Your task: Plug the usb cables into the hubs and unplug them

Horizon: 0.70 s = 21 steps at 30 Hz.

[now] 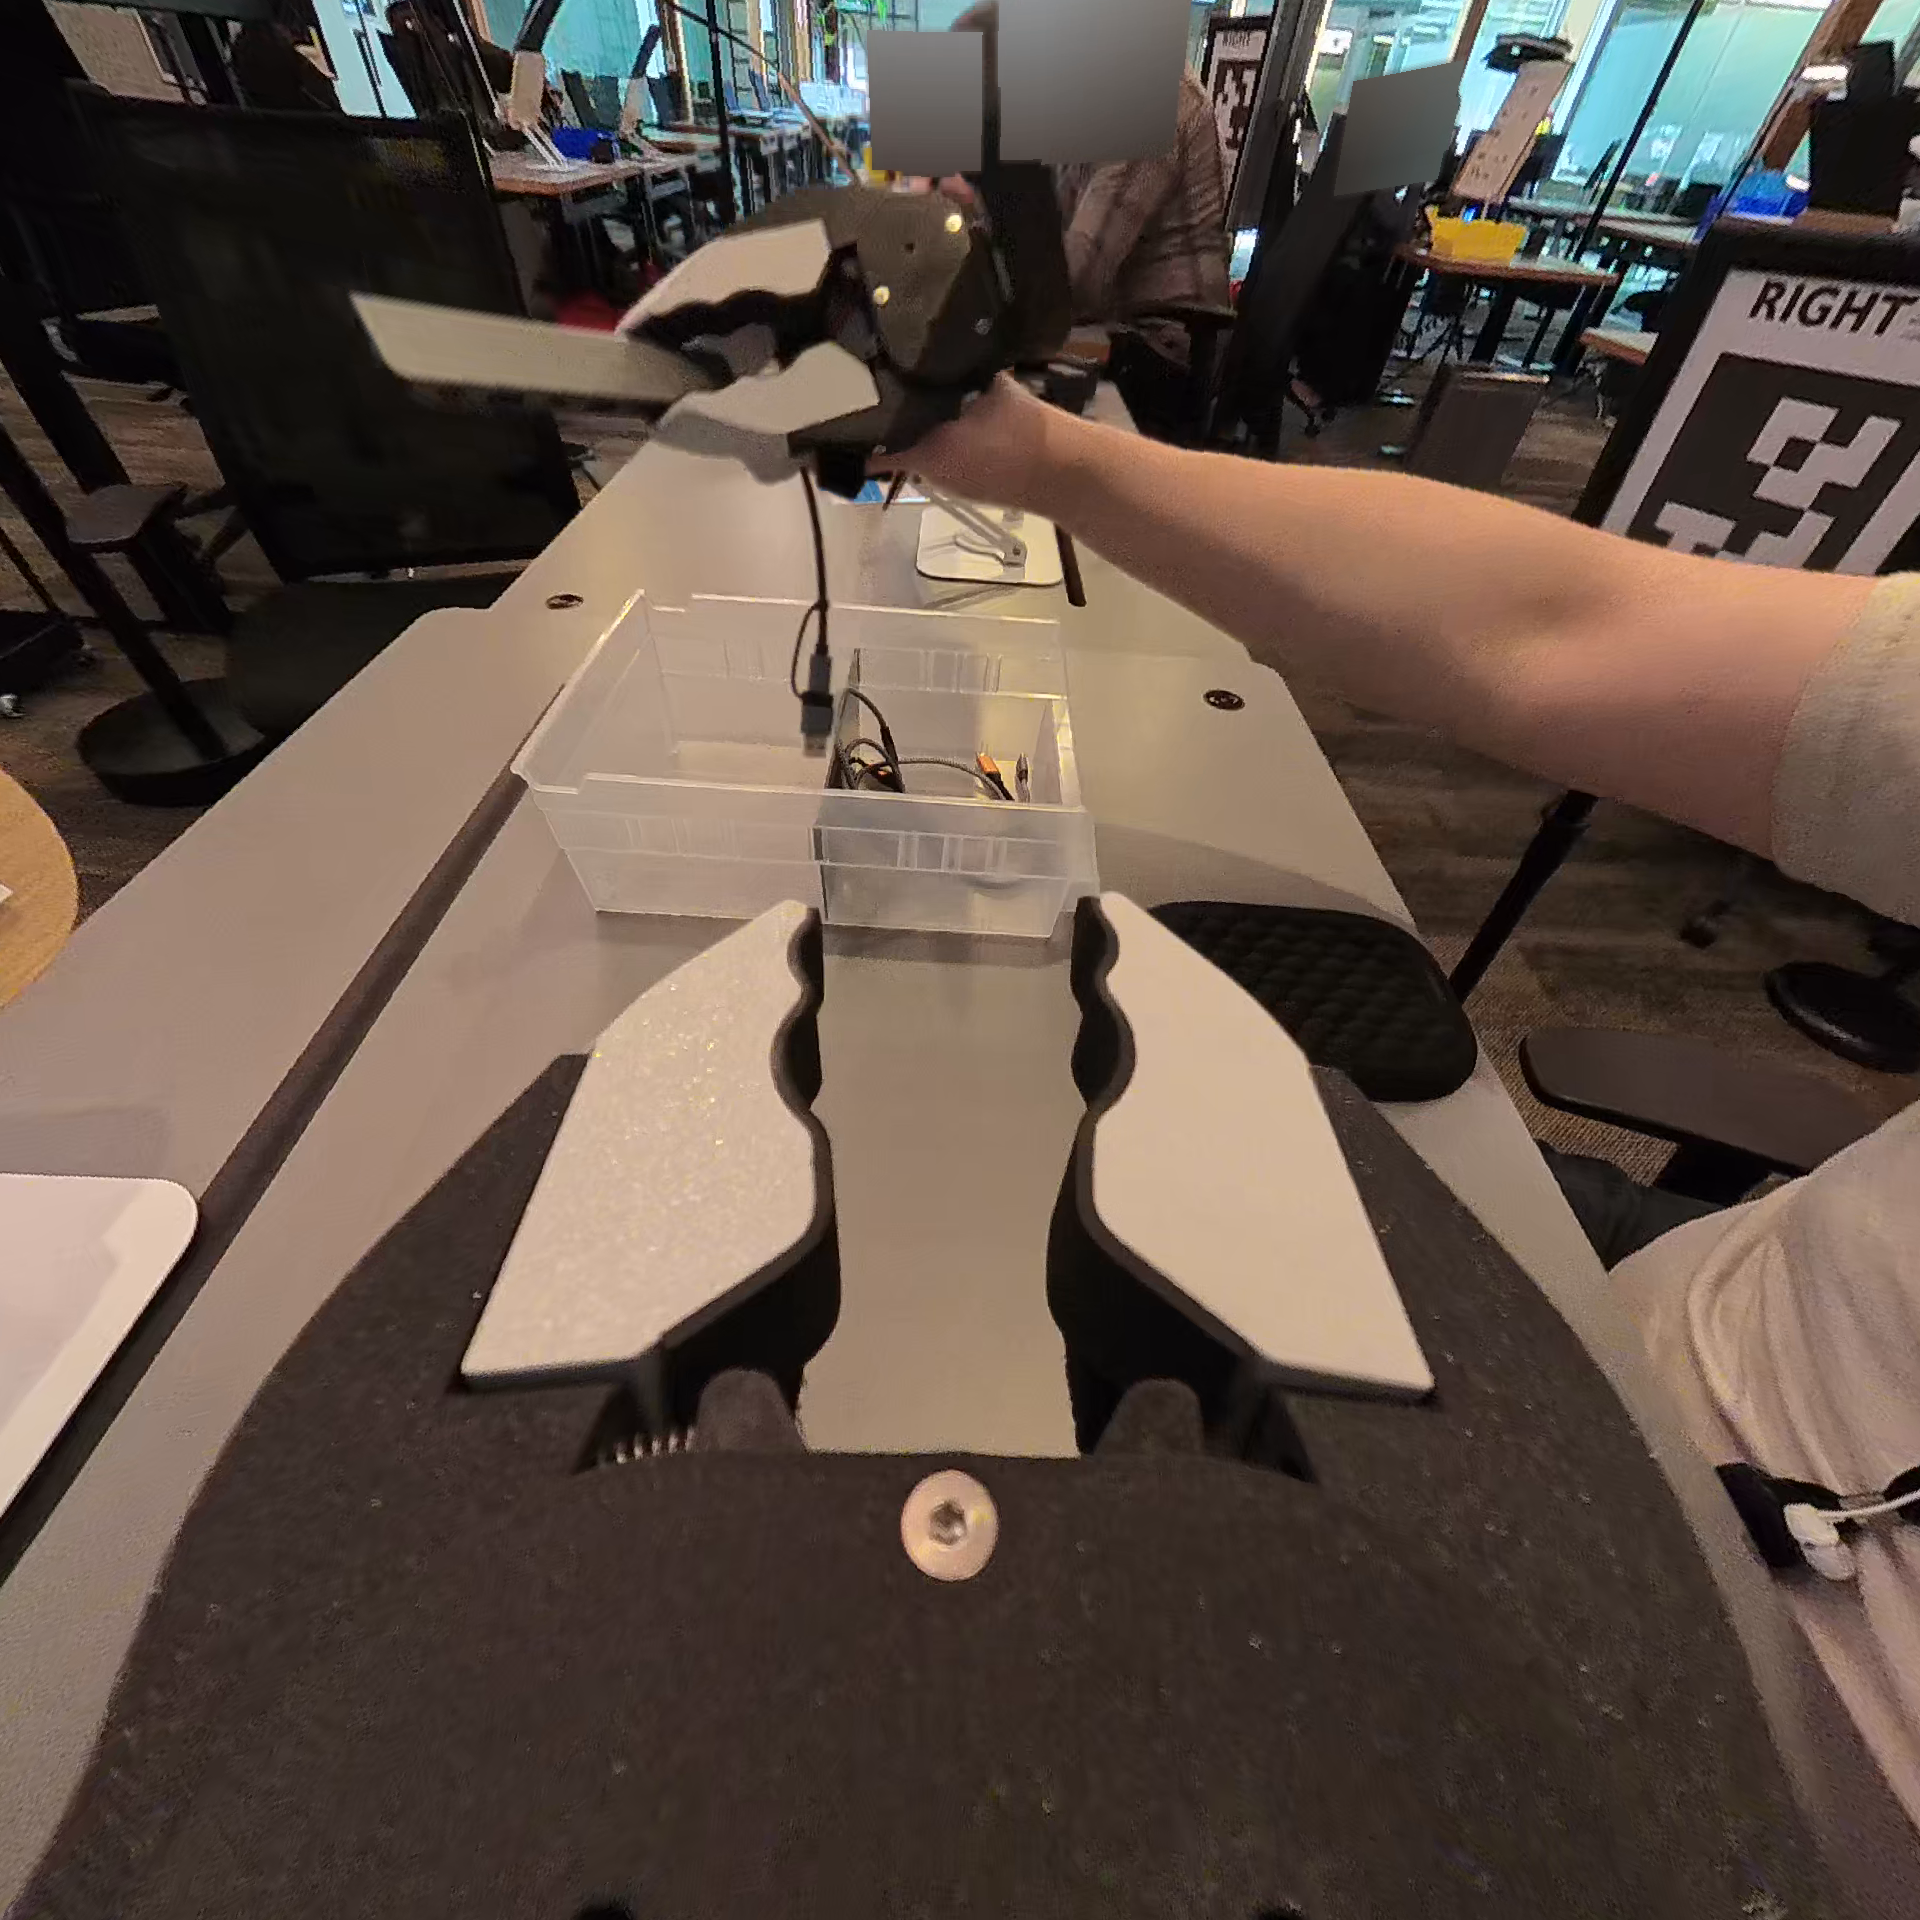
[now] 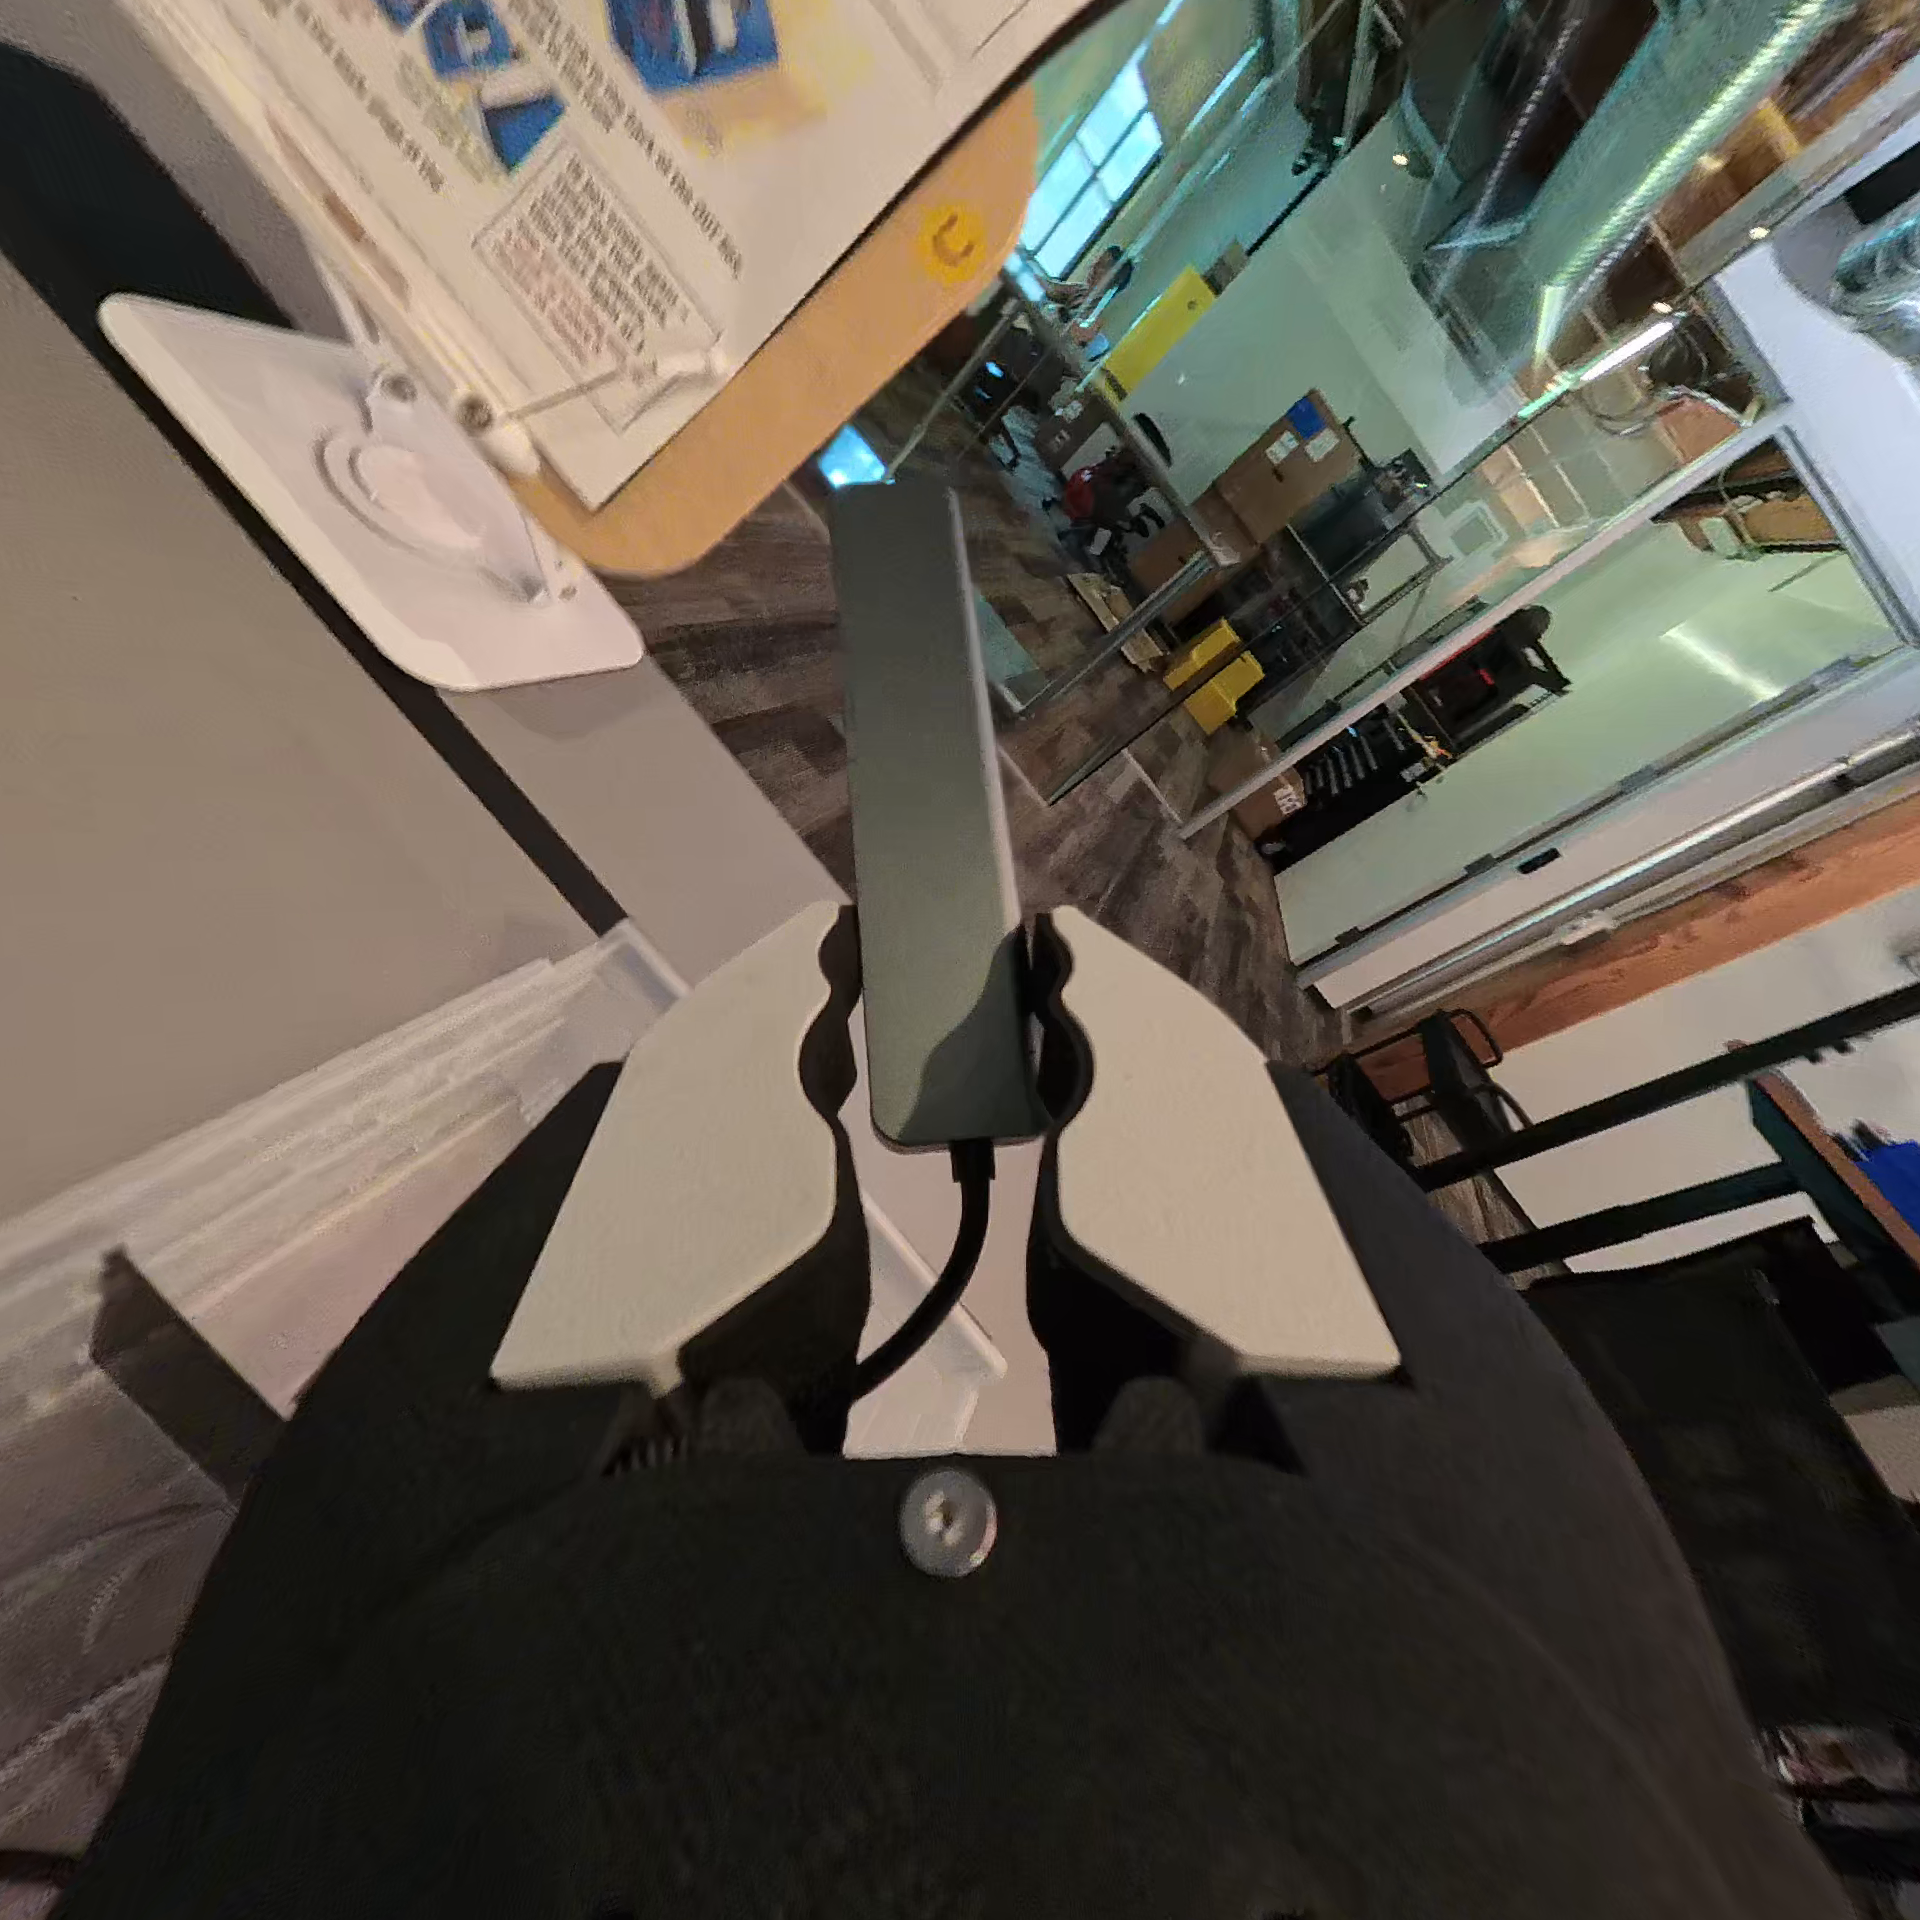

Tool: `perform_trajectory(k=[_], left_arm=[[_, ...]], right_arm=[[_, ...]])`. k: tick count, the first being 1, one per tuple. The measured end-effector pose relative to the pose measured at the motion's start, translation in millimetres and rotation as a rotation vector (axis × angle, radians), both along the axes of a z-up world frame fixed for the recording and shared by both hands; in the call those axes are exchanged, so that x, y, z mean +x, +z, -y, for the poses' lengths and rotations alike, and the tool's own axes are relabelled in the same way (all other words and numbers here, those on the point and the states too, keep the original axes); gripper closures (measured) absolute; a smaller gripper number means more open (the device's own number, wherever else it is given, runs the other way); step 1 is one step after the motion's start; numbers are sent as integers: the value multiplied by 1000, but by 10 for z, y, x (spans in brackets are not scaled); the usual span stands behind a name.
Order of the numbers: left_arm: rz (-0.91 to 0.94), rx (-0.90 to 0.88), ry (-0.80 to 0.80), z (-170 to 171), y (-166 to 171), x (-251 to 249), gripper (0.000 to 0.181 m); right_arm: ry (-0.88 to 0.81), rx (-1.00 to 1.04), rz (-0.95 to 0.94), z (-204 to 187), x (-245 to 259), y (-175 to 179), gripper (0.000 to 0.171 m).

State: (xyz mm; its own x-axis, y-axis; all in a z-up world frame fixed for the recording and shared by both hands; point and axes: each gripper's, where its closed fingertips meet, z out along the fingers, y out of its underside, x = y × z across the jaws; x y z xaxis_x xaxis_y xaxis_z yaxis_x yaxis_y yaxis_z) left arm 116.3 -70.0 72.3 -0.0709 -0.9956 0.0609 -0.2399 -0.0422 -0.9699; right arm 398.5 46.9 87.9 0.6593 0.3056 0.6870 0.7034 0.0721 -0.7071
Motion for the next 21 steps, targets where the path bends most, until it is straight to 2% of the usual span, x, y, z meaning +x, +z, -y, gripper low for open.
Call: perform_trajectory(k=[4, 8, 13, 21], left_arm=[[-13, -2, 5, -24, -42, 15, 136], [-16, -25, 0, -59, -89, 39, 138], [-42, -44, -9, -70, -182, 87, 138], [-34, -65, -25, -56, -195, 111, 137]], right_arm=[[18, -90, 18, -144, 208, -487, 138], [106, -334, -61, -40, 350, -952, 139], [225, -631, -189, 103, 401, -1370, 139], [88, -958, 179, -18, 591, -2022, 138]])
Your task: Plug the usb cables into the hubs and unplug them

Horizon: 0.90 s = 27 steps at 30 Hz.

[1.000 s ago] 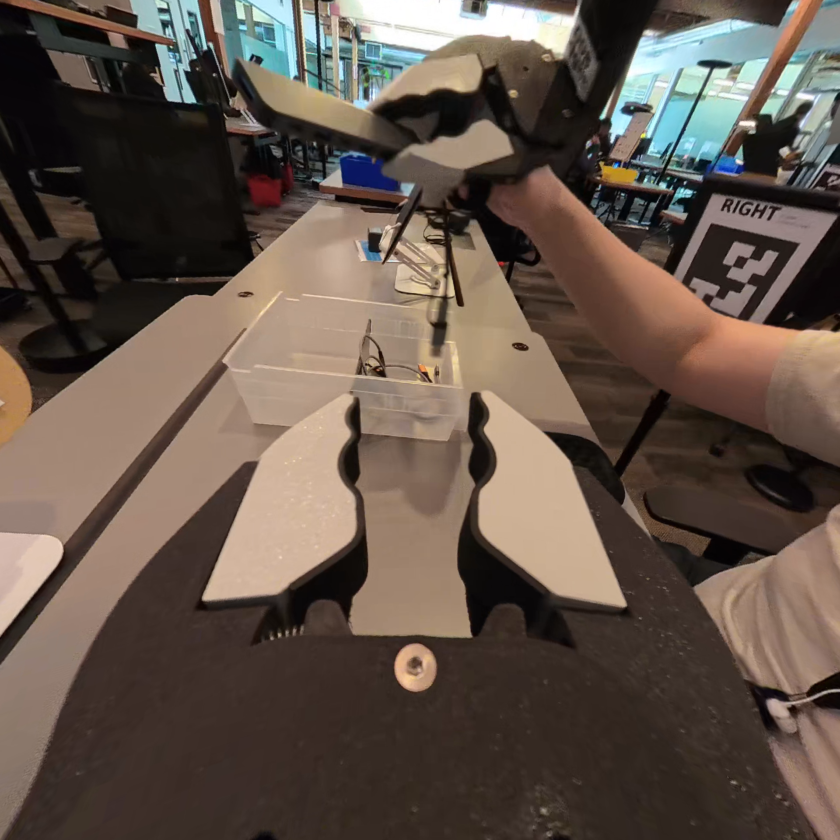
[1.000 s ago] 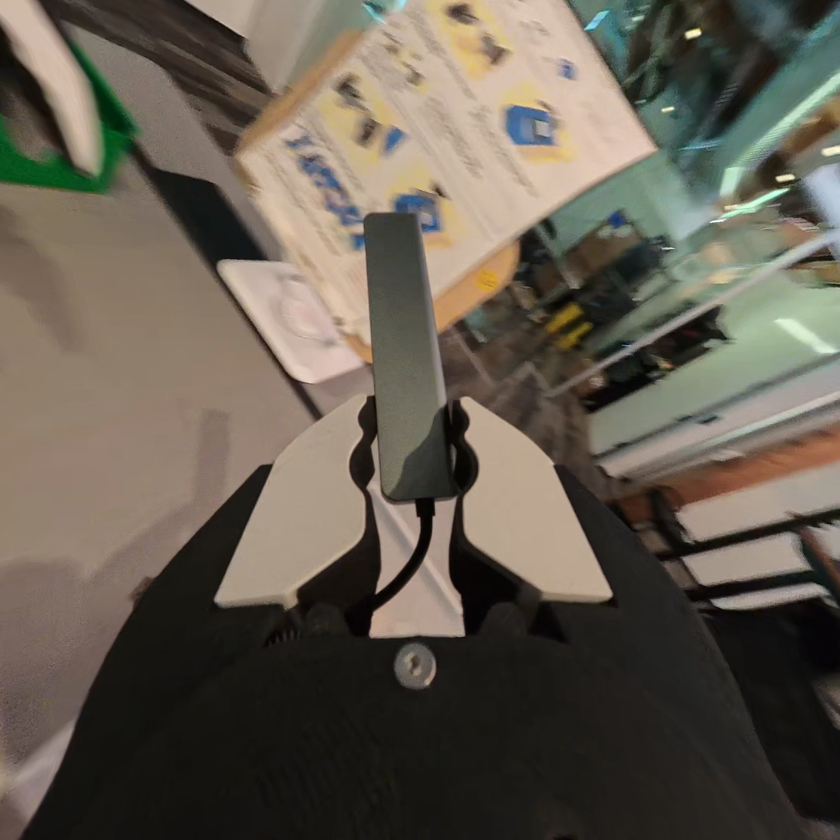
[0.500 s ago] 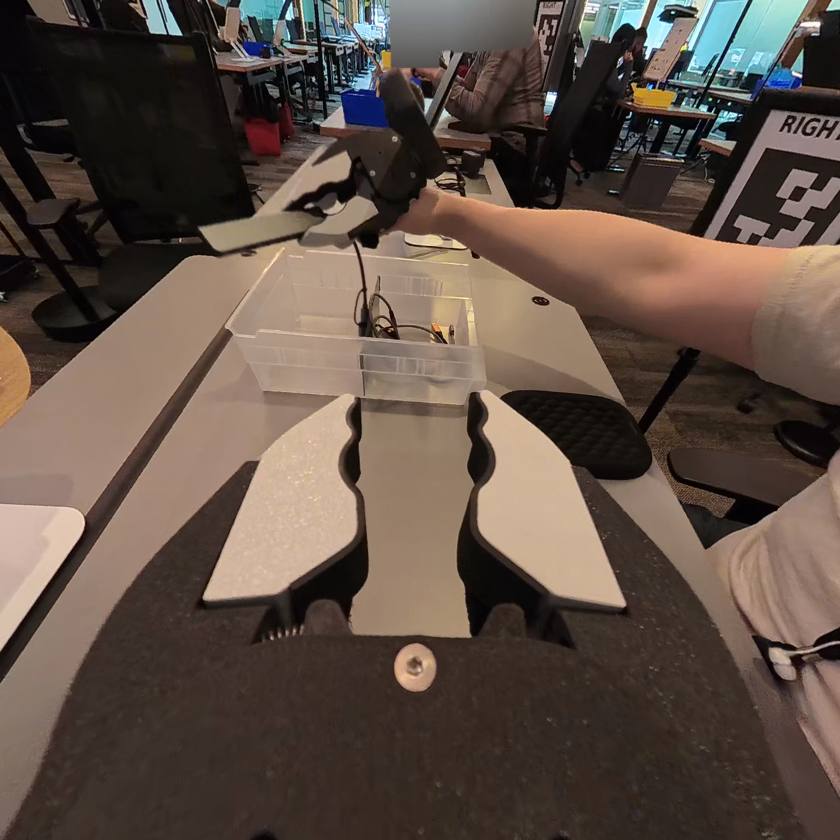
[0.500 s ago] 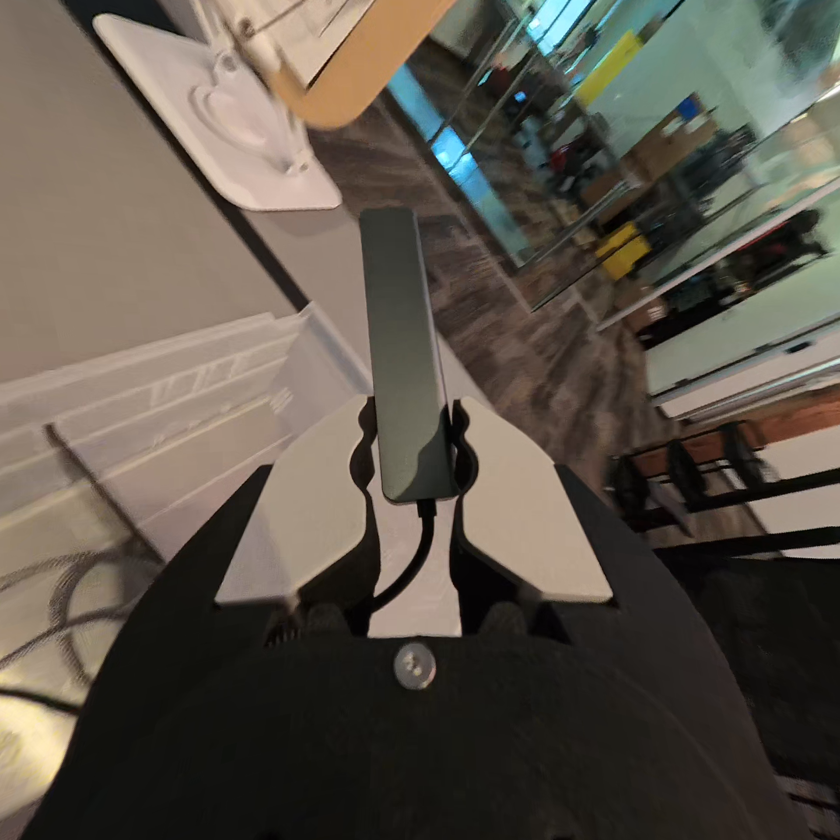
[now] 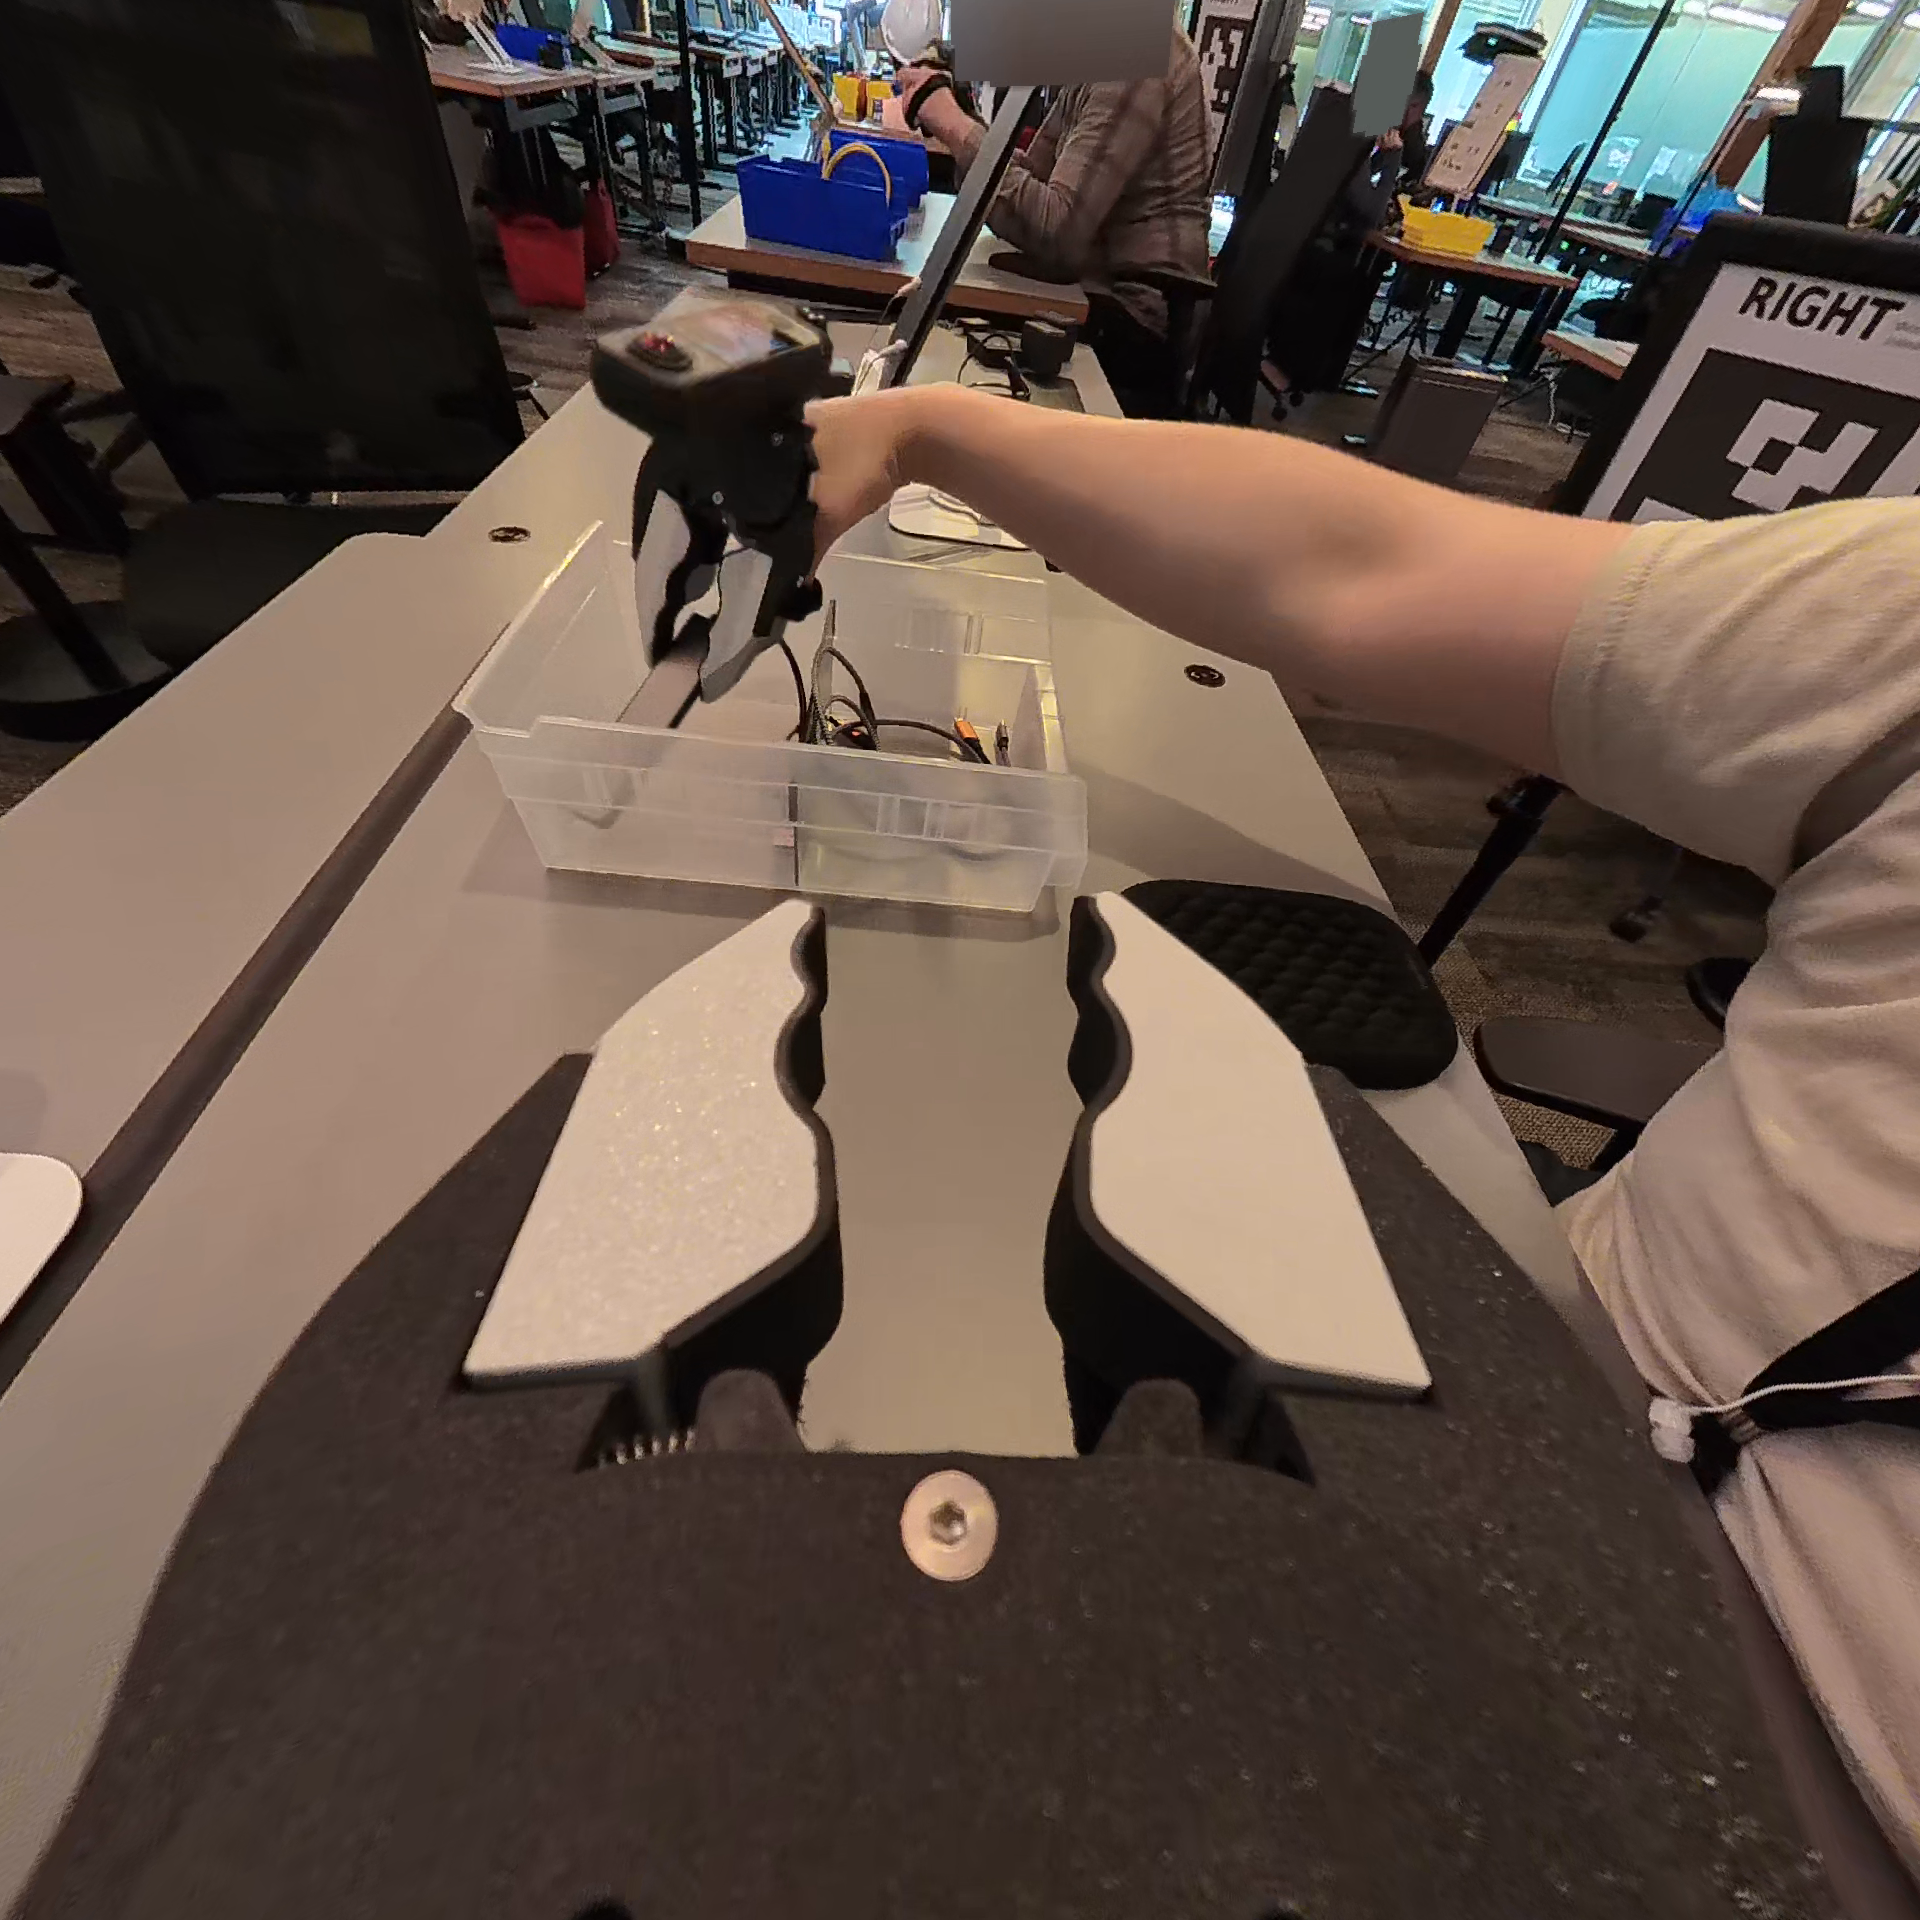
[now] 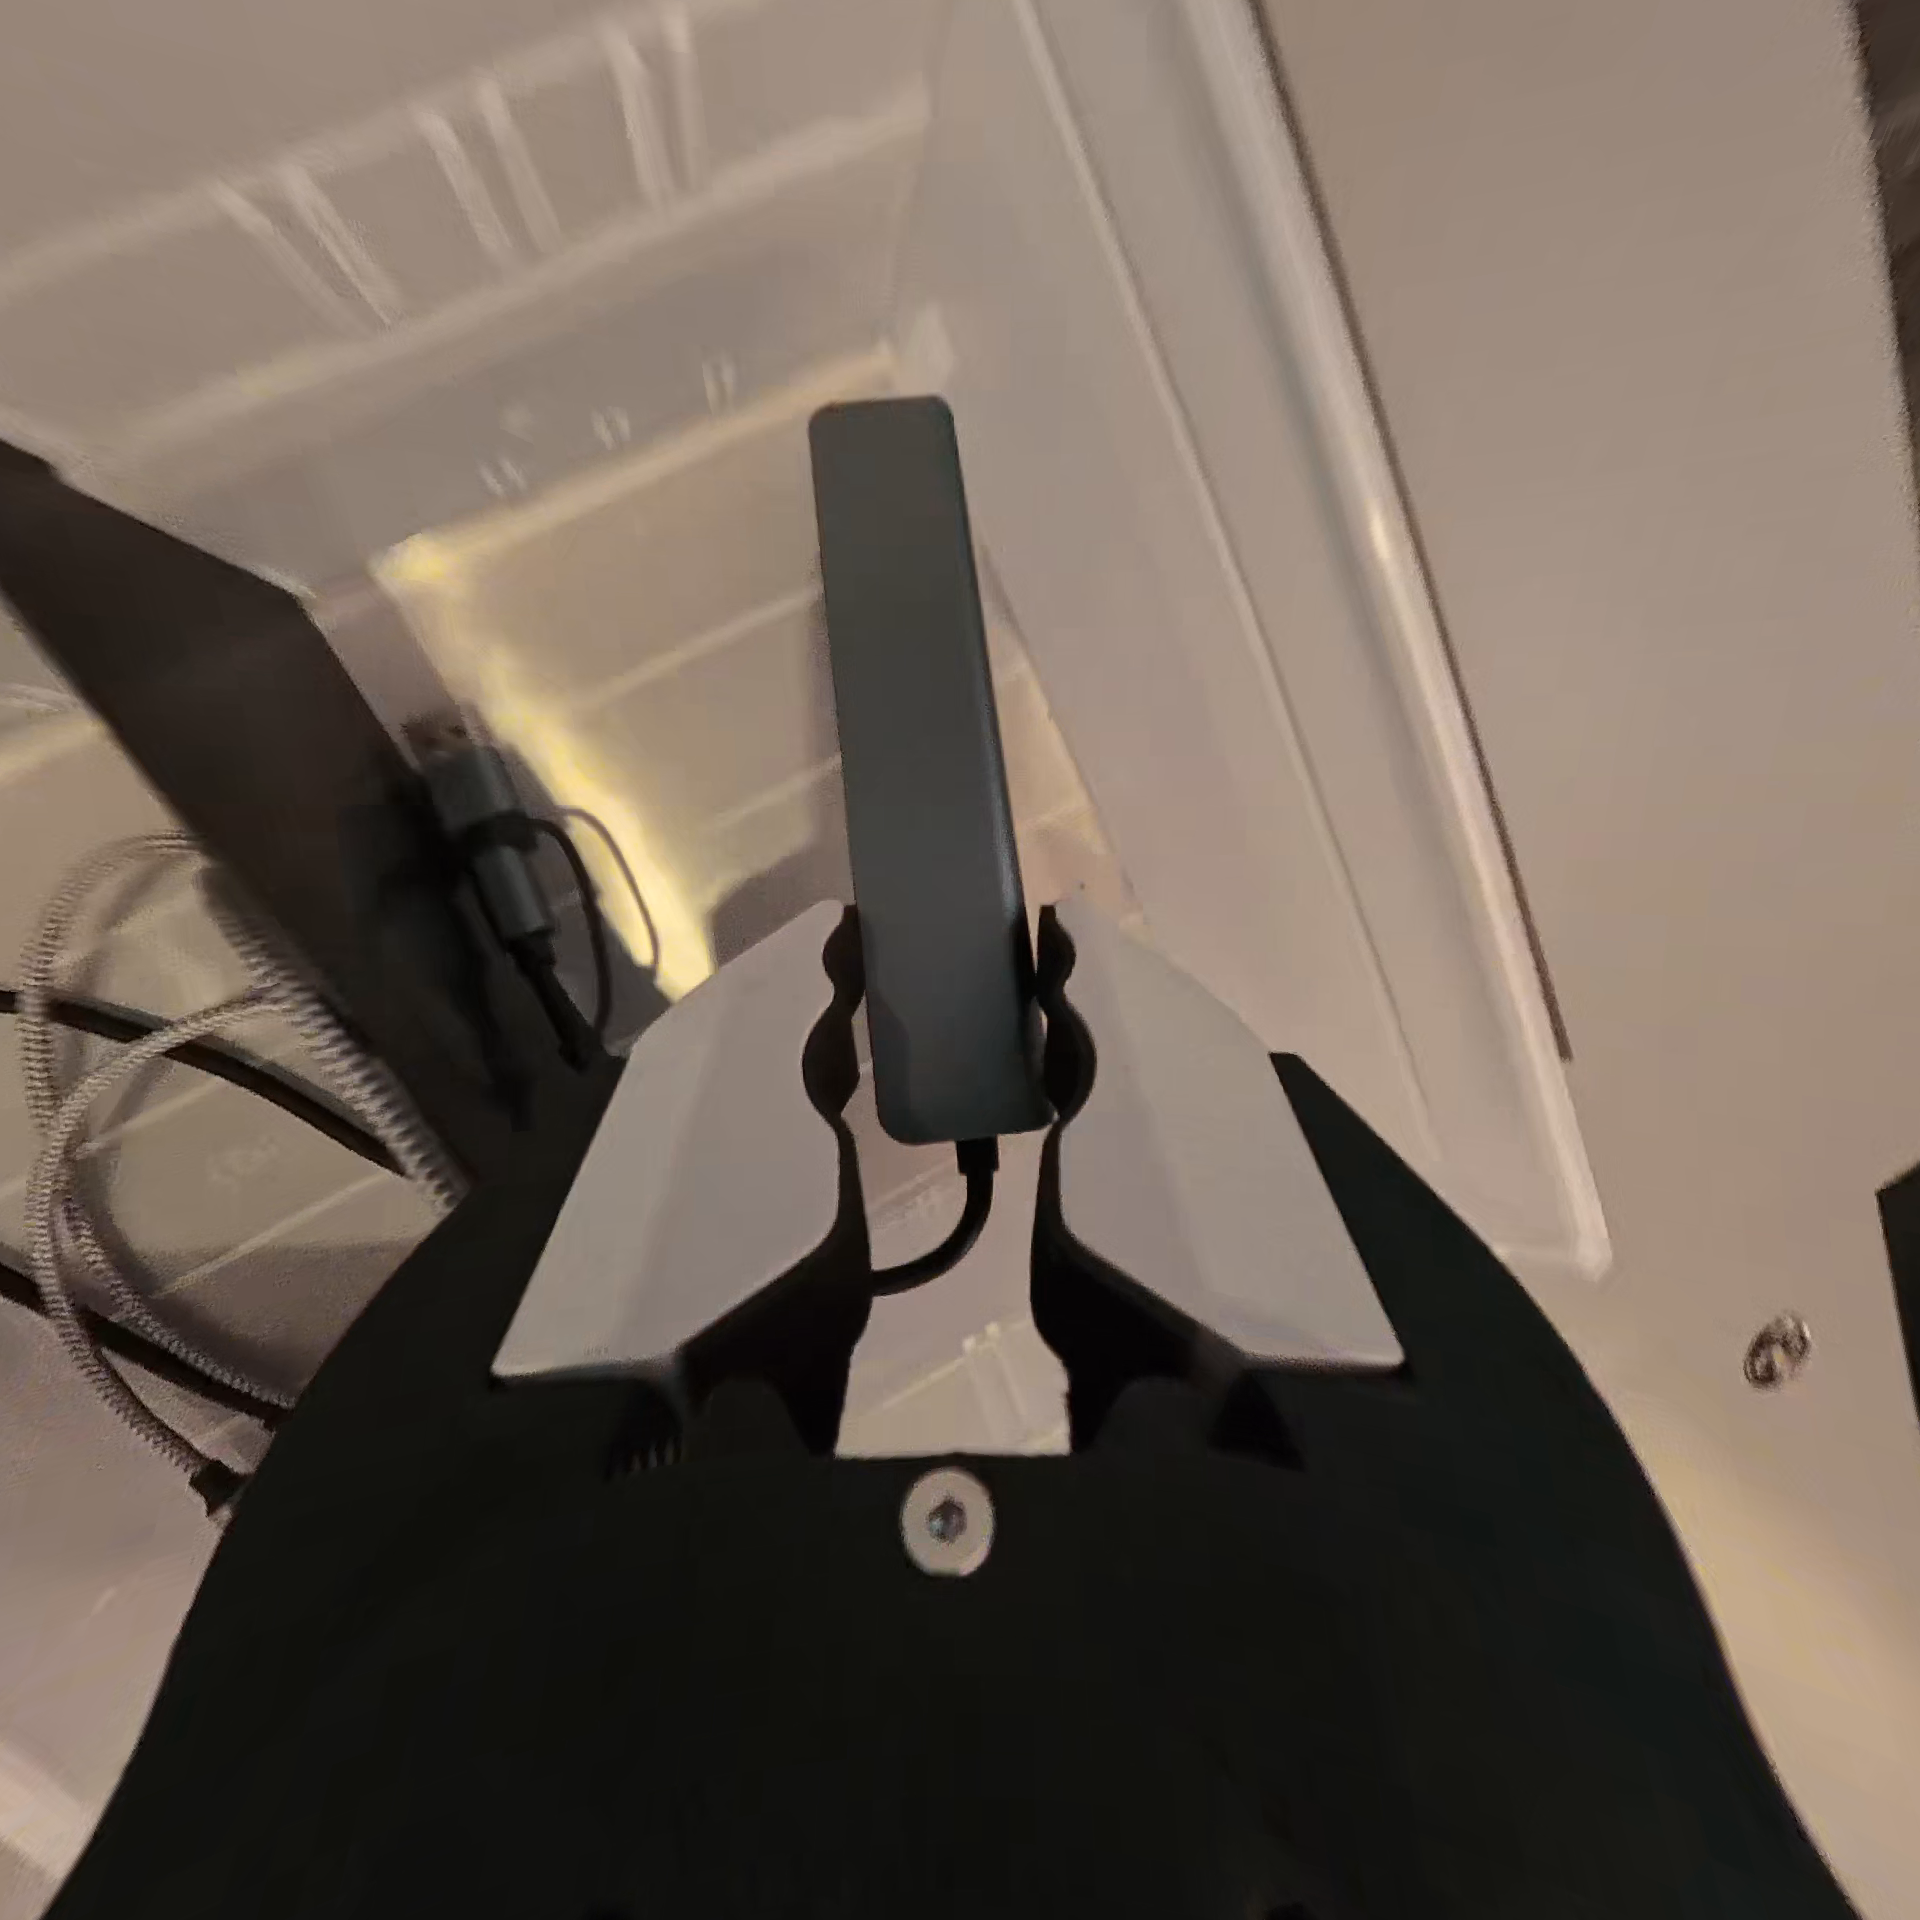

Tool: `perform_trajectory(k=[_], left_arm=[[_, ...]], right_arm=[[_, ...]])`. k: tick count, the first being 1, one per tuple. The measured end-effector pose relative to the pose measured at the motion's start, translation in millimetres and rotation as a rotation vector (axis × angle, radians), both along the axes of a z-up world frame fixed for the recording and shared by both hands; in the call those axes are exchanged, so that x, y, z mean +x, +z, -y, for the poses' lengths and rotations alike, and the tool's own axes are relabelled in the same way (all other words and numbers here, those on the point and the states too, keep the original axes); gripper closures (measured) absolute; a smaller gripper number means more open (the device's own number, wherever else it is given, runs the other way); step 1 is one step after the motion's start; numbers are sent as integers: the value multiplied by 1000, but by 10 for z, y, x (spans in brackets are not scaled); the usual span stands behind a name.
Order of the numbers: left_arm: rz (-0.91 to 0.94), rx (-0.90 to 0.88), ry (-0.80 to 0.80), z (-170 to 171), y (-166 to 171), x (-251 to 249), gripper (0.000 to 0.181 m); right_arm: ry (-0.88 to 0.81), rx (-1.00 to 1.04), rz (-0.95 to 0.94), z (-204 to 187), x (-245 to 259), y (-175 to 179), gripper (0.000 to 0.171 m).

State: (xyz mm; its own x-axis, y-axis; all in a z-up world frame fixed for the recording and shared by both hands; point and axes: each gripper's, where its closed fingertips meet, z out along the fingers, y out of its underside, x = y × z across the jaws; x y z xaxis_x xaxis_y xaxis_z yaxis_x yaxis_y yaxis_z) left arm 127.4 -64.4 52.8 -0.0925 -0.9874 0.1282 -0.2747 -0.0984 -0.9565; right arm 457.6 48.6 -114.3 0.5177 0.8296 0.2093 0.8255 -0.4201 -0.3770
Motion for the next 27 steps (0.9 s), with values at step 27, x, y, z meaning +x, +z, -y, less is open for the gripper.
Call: perform_trajectory(k=[27], left_arm=[[-1, 321, 591, -786, 679, -1312, 136]], right_arm=[[2, 923, -981, 631, -2730, 2617, 127]])
